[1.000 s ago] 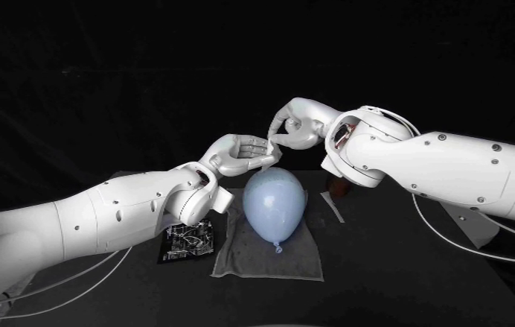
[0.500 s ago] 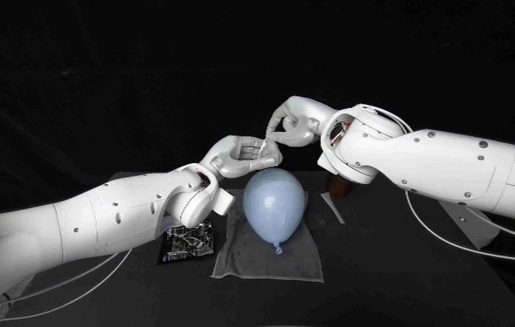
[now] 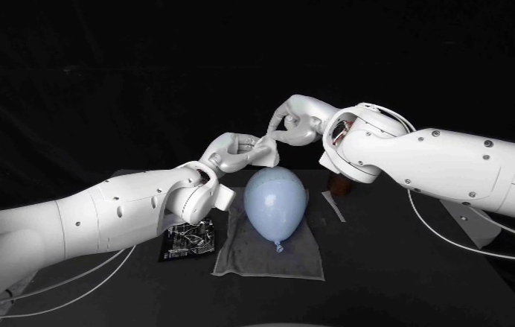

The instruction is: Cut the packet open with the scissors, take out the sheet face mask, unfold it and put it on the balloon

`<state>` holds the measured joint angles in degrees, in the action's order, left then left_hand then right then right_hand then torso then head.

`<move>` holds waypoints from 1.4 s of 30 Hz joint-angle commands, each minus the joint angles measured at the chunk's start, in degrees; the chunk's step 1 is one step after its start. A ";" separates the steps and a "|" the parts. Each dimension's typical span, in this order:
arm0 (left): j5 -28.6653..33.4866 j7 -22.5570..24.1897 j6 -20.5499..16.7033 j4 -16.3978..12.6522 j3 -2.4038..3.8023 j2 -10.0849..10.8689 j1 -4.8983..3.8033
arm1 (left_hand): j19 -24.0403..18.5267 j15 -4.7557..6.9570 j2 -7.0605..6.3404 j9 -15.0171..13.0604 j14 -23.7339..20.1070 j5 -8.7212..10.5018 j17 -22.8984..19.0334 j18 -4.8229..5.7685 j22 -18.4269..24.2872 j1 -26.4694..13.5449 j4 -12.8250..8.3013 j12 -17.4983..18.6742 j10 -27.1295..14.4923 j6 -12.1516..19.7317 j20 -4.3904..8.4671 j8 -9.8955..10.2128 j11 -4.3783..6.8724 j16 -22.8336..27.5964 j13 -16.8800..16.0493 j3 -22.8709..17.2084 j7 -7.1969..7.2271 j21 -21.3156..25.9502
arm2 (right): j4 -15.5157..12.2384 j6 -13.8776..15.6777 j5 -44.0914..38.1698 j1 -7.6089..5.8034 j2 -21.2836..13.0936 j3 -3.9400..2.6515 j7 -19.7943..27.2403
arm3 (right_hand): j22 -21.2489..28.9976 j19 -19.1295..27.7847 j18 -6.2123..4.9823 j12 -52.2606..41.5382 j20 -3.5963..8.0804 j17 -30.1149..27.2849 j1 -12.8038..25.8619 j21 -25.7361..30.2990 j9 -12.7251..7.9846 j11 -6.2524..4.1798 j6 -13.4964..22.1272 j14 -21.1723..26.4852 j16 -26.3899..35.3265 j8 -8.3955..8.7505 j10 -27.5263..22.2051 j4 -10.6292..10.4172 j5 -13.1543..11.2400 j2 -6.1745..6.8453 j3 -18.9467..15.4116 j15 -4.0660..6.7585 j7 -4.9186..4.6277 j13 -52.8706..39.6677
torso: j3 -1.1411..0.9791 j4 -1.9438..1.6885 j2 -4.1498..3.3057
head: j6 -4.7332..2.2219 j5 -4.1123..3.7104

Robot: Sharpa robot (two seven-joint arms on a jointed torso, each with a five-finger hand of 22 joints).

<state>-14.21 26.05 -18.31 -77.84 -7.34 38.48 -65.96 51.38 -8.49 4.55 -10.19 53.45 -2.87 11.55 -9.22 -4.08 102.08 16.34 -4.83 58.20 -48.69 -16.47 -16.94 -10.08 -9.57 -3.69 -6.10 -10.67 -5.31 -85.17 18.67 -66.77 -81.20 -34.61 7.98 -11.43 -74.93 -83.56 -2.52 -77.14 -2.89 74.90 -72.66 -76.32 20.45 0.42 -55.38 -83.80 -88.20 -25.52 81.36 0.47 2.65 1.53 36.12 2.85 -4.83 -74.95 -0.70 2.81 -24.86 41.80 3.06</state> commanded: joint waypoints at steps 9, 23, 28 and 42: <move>5.78 0.49 4.58 0.23 0.08 -0.15 -0.04 | 2.20 0.73 -1.09 -0.89 2.09 0.08 -0.39 -1.19 0.36 -2.81 0.05 0.99 4.24 -3.01 -0.05 -1.76 1.26 0.79 0.10 -6.06 1.02 0.75 | 0.91 -0.87 0.26 -0.06 0.39 -0.05 -0.07 | -11.20 -1.79 -0.36 0.67 0.08 12.50 -0.20 -0.06 6.74 0.09 -0.30 -5.52 -0.32 -0.69 -0.53 0.09 0.13 -0.34 0.42 0.40 -0.11 -4.24 | 0.02 0.01 0.03 | 0.01 0.10; 5.53 -0.58 9.32 0.30 0.07 -0.02 -0.05 | 2.39 1.42 -2.78 -2.23 2.57 0.09 -0.71 -1.08 0.40 -4.81 -0.09 1.17 7.48 -4.88 -0.11 -3.75 3.04 1.91 0.11 -10.38 2.23 1.61 | 3.86 -2.27 8.16 -0.09 1.44 0.10 1.43 | -8.40 1.75 -1.83 16.54 -2.41 7.56 7.23 9.48 3.68 4.39 10.42 -3.66 2.84 6.82 -13.08 -5.96 0.11 5.36 -6.01 -3.21 -4.93 7.94 | 0.02 -0.06 0.05 | 0.13 0.40; 6.17 -0.75 9.20 0.28 0.07 0.19 -0.05 | 1.71 1.31 -3.31 -2.50 2.22 0.09 -0.87 -0.89 0.44 -5.49 -0.14 1.26 7.70 -4.80 -0.17 -4.02 2.97 2.45 0.13 -11.68 2.38 1.73 | 3.87 -2.98 13.86 -0.08 0.69 0.26 2.71 | -8.11 2.00 -2.16 16.76 -3.24 7.41 8.65 10.40 2.52 4.67 11.02 -3.46 2.85 8.57 -14.09 -9.92 0.14 6.63 -10.55 -3.53 -5.13 8.86 | -0.01 -0.06 0.03 | 0.14 0.41; 7.61 -1.00 8.68 0.36 0.06 0.77 -0.05 | 1.47 1.15 -3.68 -2.71 2.23 0.08 -0.94 -0.87 0.40 -6.08 -0.24 1.29 7.72 -4.55 -0.17 -4.14 2.64 2.77 0.14 -13.07 2.58 1.65 | 0.09 4.05 27.25 0.45 -5.72 0.58 9.94 | -8.68 1.02 -1.98 13.21 -3.23 8.24 3.78 8.77 1.43 4.18 7.95 -3.84 2.16 8.90 -12.07 -14.64 0.59 2.94 -14.27 -3.17 -4.60 8.03 | -0.02 -0.02 0.01 | 0.08 0.41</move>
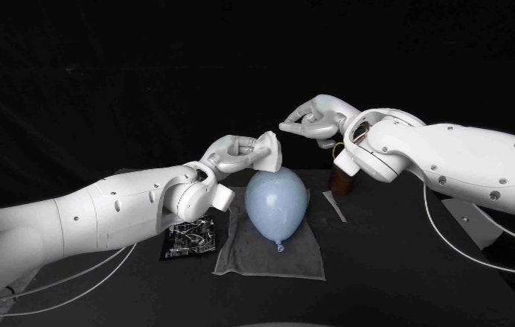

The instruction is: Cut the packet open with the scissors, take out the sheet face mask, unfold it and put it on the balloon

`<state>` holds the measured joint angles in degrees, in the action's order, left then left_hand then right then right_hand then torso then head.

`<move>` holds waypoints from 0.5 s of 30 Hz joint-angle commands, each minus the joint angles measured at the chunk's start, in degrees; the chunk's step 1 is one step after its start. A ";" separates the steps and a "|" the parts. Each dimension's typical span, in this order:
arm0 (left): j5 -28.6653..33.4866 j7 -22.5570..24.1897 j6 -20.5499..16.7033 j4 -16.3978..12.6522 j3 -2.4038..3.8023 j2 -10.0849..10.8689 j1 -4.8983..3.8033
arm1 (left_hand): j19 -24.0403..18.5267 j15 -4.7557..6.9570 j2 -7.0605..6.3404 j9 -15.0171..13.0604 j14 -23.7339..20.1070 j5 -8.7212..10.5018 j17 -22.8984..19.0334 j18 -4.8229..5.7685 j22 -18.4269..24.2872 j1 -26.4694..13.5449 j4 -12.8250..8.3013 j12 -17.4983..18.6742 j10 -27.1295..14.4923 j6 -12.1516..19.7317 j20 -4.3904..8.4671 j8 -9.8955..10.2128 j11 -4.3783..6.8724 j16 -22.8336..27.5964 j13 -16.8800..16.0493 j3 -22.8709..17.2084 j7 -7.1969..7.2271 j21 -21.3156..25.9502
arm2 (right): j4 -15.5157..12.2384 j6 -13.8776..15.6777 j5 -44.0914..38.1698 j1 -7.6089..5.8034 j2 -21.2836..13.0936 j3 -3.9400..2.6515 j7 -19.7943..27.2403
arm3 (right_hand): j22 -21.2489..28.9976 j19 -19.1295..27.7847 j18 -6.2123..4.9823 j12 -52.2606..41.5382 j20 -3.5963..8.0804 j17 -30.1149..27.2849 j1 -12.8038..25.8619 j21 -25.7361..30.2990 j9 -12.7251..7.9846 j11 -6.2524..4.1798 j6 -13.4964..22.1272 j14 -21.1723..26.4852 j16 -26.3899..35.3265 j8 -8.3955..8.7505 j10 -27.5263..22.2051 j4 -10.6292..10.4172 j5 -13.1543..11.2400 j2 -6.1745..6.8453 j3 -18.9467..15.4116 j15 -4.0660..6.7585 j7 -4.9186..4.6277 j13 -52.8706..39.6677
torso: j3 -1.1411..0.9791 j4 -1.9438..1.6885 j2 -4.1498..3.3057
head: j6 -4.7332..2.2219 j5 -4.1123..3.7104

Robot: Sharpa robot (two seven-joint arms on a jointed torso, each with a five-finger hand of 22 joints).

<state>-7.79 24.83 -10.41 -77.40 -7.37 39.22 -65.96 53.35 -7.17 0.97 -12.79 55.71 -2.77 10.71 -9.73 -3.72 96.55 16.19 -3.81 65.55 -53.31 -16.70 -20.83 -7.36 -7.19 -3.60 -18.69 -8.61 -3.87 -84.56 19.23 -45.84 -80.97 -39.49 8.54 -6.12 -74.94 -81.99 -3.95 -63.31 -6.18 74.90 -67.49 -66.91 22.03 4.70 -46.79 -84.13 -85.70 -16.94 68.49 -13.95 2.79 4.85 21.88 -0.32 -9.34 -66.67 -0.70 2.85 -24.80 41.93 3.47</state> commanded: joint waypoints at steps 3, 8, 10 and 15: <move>1.33 0.17 0.73 -0.11 0.08 0.10 -0.05 | -0.50 -0.20 -0.17 -0.14 0.01 -0.02 -0.10 -0.37 0.03 -0.62 -0.12 0.27 0.38 0.11 0.06 -0.27 -0.15 0.41 0.04 -0.67 0.55 0.20 | -1.02 4.36 8.16 0.49 -1.79 0.04 6.24 | -8.92 -0.88 -0.39 -1.27 0.12 8.73 -2.64 -1.42 -0.35 -0.16 -1.03 -3.73 -0.65 0.40 1.27 -0.03 0.78 -0.79 -0.12 0.06 -0.05 -0.51 | -0.04 -0.09 -0.06 | -0.05 0.04; 1.47 0.08 0.71 -0.13 0.07 0.18 -0.05 | -0.50 -0.23 -0.23 -0.17 0.05 -0.02 -0.09 -0.38 0.03 -0.70 -0.14 0.26 0.41 0.12 0.06 -0.29 -0.19 0.43 0.03 -0.84 0.56 0.18 | -1.61 5.32 10.31 1.28 -2.86 0.25 9.02 | -9.40 -1.47 -0.11 -2.57 0.26 9.46 -5.96 -2.81 -0.90 -0.28 -1.77 -4.04 -1.13 0.76 2.19 1.71 0.66 -0.06 -0.71 0.17 -0.01 -1.00 | -0.01 -0.04 -0.05 | -0.07 0.08; 1.51 0.04 0.74 -0.15 0.07 0.20 -0.05 | -0.49 -0.23 -0.27 -0.19 0.08 -0.02 -0.09 -0.39 0.02 -0.74 -0.15 0.25 0.42 0.12 0.06 -0.31 -0.20 0.43 0.03 -0.92 0.57 0.18 | -1.60 5.54 10.69 1.75 -2.85 0.38 9.74 | -9.46 -1.52 -0.09 -2.75 0.28 9.48 -7.06 -2.91 -1.13 -0.29 -2.00 -4.06 -1.16 0.93 2.28 2.45 0.41 0.43 -1.00 0.21 0.02 -0.95 | 0.01 -0.01 -0.01 | -0.04 0.03; 1.62 -0.07 0.83 -0.26 0.07 0.25 -0.05 | -0.46 -0.23 -0.35 -0.23 0.14 -0.02 -0.09 -0.40 0.01 -0.84 -0.16 0.24 0.48 0.10 0.07 -0.36 -0.20 0.44 0.02 -1.08 0.58 0.16 | -1.11 6.88 11.13 3.09 -2.03 0.61 11.39 | -9.39 -1.37 -0.16 -2.63 0.28 9.24 -8.69 -2.47 -1.57 -0.23 -1.93 -3.98 -1.03 1.42 1.99 3.73 0.18 1.74 -1.73 0.17 -0.09 -0.55 | -0.04 -0.14 -0.03 | -0.10 -0.13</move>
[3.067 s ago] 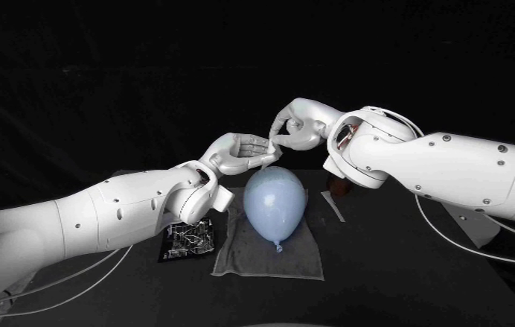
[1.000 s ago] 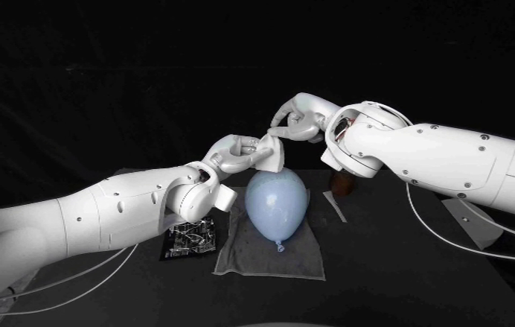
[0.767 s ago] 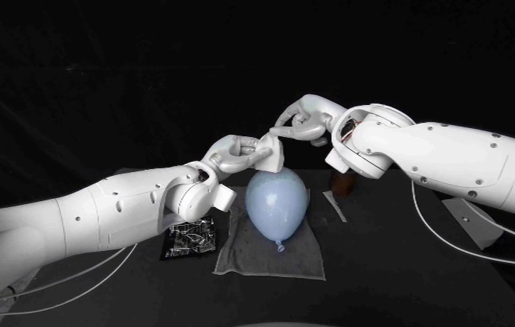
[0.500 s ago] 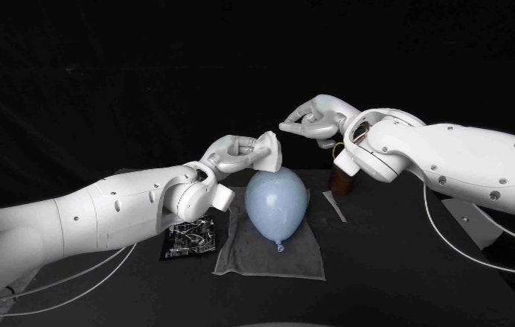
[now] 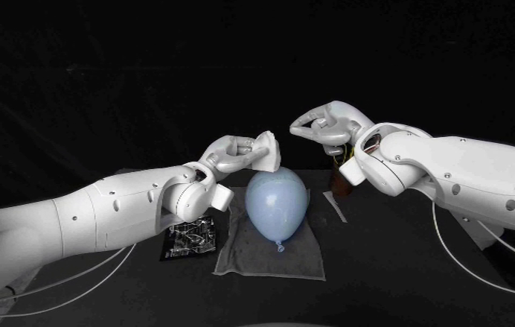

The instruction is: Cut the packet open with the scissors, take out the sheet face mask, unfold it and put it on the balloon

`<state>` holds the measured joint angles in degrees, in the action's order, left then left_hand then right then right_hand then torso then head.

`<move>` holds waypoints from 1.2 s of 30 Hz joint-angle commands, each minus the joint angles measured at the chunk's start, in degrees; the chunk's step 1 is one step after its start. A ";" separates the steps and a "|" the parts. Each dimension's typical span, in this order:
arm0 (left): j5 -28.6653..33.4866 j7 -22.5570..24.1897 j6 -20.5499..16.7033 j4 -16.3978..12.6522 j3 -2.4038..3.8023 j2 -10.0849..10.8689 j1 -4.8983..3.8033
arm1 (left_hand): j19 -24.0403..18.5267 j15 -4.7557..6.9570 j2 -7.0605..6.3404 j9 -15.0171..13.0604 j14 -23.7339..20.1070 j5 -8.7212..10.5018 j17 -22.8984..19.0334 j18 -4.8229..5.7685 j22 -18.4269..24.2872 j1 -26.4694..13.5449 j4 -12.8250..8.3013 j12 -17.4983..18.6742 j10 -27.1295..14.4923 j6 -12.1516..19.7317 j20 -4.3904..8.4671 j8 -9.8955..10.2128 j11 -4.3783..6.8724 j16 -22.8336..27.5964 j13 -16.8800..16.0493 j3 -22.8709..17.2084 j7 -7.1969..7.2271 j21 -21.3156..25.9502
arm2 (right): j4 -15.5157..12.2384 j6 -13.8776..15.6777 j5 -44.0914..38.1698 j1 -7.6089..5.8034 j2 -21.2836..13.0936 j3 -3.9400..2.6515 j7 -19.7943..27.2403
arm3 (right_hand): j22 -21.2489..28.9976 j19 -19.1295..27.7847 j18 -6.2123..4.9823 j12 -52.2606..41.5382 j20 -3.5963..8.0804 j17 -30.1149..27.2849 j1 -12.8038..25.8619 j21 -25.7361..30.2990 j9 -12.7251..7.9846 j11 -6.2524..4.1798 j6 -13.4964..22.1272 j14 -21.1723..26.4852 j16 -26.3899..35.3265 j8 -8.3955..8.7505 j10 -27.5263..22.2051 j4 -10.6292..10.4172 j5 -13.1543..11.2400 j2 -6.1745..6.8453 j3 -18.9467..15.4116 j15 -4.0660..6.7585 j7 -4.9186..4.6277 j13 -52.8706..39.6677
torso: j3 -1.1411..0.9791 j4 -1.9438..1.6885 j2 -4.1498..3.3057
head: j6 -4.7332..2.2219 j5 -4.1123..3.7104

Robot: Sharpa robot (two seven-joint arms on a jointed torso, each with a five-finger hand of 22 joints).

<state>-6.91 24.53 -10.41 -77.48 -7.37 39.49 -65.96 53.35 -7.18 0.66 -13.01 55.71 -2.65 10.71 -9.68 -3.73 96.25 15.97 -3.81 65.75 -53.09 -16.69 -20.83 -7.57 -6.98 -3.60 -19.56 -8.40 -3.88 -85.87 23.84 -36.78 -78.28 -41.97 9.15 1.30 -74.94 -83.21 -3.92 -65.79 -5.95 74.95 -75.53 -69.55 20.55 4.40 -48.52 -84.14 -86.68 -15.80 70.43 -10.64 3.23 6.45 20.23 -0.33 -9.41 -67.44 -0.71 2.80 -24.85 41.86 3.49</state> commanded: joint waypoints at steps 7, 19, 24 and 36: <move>1.04 0.14 1.06 -0.35 0.07 0.06 -0.05 | -0.44 -0.19 -0.16 -0.06 0.21 -0.14 -0.09 -0.47 0.01 -0.67 0.03 0.23 0.33 -0.13 0.08 -0.42 0.02 0.25 0.03 -0.43 0.44 0.15 | 1.50 3.95 2.46 1.87 2.47 0.16 6.24 | -9.23 0.16 -0.31 -0.07 -0.07 8.59 -2.77 0.92 -0.67 0.27 0.28 -3.71 0.29 1.03 -0.45 2.02 -0.32 1.15 -0.74 -0.01 -0.27 0.66 | 0.02 -0.08 -0.02 | -0.01 -0.13; 1.14 0.09 1.11 -0.49 0.07 0.11 -0.05 | -0.42 -0.13 -0.31 -0.15 0.28 -0.14 -0.09 -0.52 0.01 -0.81 -0.04 0.24 0.39 -0.16 0.10 -0.51 0.09 0.30 0.03 -0.81 0.55 0.14 | 2.61 3.18 2.74 2.73 4.16 0.23 7.11 | -9.27 0.19 -0.29 -0.37 -0.16 8.59 -4.24 0.88 -0.92 0.33 -0.08 -3.68 0.29 1.19 -0.43 2.92 -0.37 0.55 -0.42 -0.08 -0.36 0.69 | 0.03 -0.04 0.03 | 0.10 -0.06; 1.15 0.10 1.05 -0.49 0.07 0.15 -0.05 | -0.42 -0.13 -0.31 -0.15 0.28 -0.14 -0.09 -0.52 0.01 -0.81 -0.04 0.24 0.39 -0.16 0.10 -0.51 0.09 0.30 0.03 -0.81 0.55 0.14 | 2.57 2.15 2.59 2.96 4.30 0.26 7.03 | -9.35 0.13 -0.25 -0.62 -0.17 8.68 -4.50 0.65 -0.92 0.29 -0.74 -3.71 0.24 0.98 -0.26 3.09 -0.39 0.22 -0.27 -0.06 -0.28 0.59 | 0.04 0.00 0.05 | 0.15 -0.02; 1.21 0.15 1.04 -0.53 0.07 0.14 -0.05 | -0.43 -0.09 -0.41 -0.19 0.31 -0.15 -0.09 -0.55 0.01 -0.90 -0.08 0.24 0.41 -0.17 0.12 -0.56 0.13 0.33 0.03 -1.00 0.60 0.15 | 2.93 0.23 2.38 3.29 4.65 0.40 6.39 | -9.44 0.06 -0.22 -0.95 -0.08 8.82 -4.46 0.41 -0.91 0.04 -2.11 -3.76 0.14 0.50 0.01 3.04 -0.40 -0.48 -0.09 0.11 0.03 0.55 | 0.04 -0.06 0.04 | 0.18 0.01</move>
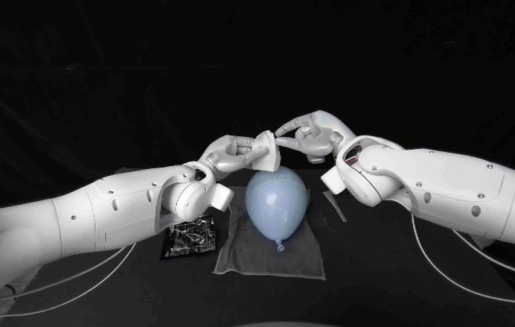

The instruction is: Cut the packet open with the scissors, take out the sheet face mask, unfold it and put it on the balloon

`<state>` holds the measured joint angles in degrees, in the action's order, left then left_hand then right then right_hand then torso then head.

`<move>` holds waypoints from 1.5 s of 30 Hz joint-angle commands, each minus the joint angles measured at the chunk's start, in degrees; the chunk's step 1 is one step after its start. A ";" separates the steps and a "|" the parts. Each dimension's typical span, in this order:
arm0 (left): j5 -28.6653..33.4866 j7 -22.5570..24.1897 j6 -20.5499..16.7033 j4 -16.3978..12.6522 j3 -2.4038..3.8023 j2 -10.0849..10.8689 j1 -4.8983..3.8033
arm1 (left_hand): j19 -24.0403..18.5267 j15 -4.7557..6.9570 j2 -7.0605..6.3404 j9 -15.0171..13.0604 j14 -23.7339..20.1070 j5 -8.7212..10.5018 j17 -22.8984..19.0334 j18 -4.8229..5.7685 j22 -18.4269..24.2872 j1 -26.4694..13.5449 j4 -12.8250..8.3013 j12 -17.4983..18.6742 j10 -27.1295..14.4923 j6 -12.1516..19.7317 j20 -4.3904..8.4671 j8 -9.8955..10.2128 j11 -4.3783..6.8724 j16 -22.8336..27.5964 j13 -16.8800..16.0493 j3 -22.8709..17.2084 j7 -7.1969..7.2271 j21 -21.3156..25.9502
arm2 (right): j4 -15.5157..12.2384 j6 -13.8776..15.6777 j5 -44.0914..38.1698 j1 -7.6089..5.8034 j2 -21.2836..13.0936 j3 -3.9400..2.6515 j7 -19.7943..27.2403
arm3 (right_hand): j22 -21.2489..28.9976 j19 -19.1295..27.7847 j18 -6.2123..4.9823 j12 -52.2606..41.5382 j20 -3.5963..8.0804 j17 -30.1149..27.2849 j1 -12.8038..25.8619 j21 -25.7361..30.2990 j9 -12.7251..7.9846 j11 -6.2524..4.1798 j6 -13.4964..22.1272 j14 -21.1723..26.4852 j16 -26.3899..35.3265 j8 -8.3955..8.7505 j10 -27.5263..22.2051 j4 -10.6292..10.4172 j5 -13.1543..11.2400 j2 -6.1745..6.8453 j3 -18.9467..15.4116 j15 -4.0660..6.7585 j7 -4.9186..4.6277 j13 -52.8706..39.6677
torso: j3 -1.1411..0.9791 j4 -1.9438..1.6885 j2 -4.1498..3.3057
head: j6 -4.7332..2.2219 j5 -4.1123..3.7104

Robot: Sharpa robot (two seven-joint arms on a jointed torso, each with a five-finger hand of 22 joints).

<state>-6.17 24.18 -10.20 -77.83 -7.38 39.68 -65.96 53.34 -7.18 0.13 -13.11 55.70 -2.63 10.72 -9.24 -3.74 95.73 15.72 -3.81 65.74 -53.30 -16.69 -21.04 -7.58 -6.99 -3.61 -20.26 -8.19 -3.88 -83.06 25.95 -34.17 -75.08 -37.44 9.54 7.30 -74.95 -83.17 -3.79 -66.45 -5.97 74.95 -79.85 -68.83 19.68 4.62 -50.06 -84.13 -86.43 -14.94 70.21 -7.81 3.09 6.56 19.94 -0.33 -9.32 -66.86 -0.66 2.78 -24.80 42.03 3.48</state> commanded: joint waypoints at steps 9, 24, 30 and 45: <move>0.51 0.53 0.79 -0.25 0.08 0.02 -0.05 | -0.43 -0.08 0.11 -0.09 0.31 -0.17 -0.10 -0.98 0.02 -0.39 0.17 0.24 0.42 0.04 0.12 -0.34 0.13 0.34 0.04 -0.30 0.39 0.15 | 0.68 -2.28 -0.27 0.37 0.37 0.06 0.09 | -9.47 -0.02 -0.34 -0.45 -0.02 8.93 -0.07 -0.41 -0.09 -0.26 -0.79 -3.81 -0.18 -0.40 0.37 0.09 -0.27 -1.04 0.36 0.18 0.02 -0.09 | -0.01 -0.03 0.01 | 0.06 0.07; 1.01 0.49 0.36 -0.31 0.08 0.10 -0.05 | -0.44 -0.04 0.03 -0.14 0.34 -0.17 -0.10 -1.02 0.02 -0.47 0.13 0.25 0.44 0.04 0.13 -0.39 0.19 0.38 0.04 -0.53 0.43 0.16 | 0.60 -2.66 -0.37 0.79 0.34 0.13 0.10 | -10.09 -0.86 0.04 -2.36 1.30 9.97 -0.63 -2.62 1.10 -2.29 -5.73 -4.27 -0.79 -3.95 2.62 0.92 -0.31 -3.26 1.57 1.84 2.49 -1.30 | -0.02 0.02 -0.03 | 0.18 0.16; 1.04 0.44 0.24 -0.28 0.08 0.10 -0.05 | -0.45 -0.03 0.00 -0.17 0.35 -0.17 -0.11 -1.03 0.03 -0.52 0.10 0.25 0.44 0.04 0.14 -0.42 0.23 0.41 0.05 -0.70 0.42 0.16 | 0.44 -2.73 -0.42 0.82 0.29 0.13 0.34 | -10.22 -1.06 0.14 -3.11 1.65 10.25 -0.49 -3.09 1.43 -2.70 -6.17 -4.39 -0.94 -4.71 3.51 1.04 -0.31 -3.54 1.66 2.21 2.96 -2.01 | 0.01 0.03 -0.01 | 0.25 0.18; 1.06 0.16 0.45 -0.35 0.08 0.14 -0.05 | -0.45 -0.05 -0.04 -0.23 0.45 -0.16 -0.09 -1.05 0.02 -0.64 0.06 0.24 0.51 0.04 0.13 -0.47 0.22 0.42 0.04 -1.04 0.40 0.16 | 0.62 0.73 -2.70 0.84 0.70 0.13 -1.38 | -10.71 -1.80 0.50 -4.42 2.64 11.14 -0.70 -4.96 2.72 -3.94 -7.11 -4.77 -1.42 -7.42 5.39 1.80 -0.29 -4.02 1.81 3.29 4.36 -3.26 | -0.01 -0.02 -0.03 | 0.52 0.08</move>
<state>-5.53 23.99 -10.27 -77.98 -7.38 39.87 -65.96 53.34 -7.18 0.12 -13.25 55.70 -2.50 10.67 -9.20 -3.75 95.73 15.80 -3.82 65.95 -53.09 -16.69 -21.26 -7.37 -6.78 -3.62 -21.14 -8.20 -3.89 -82.45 24.94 -34.71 -74.25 -36.86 9.69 6.88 -74.93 -83.90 -3.44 -70.60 -3.57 74.95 -79.95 -73.64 22.13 1.03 -57.21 -84.01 -87.58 -22.16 75.07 -6.30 2.99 2.82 21.76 2.53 -5.22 -69.83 -0.66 2.77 -24.80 42.47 3.54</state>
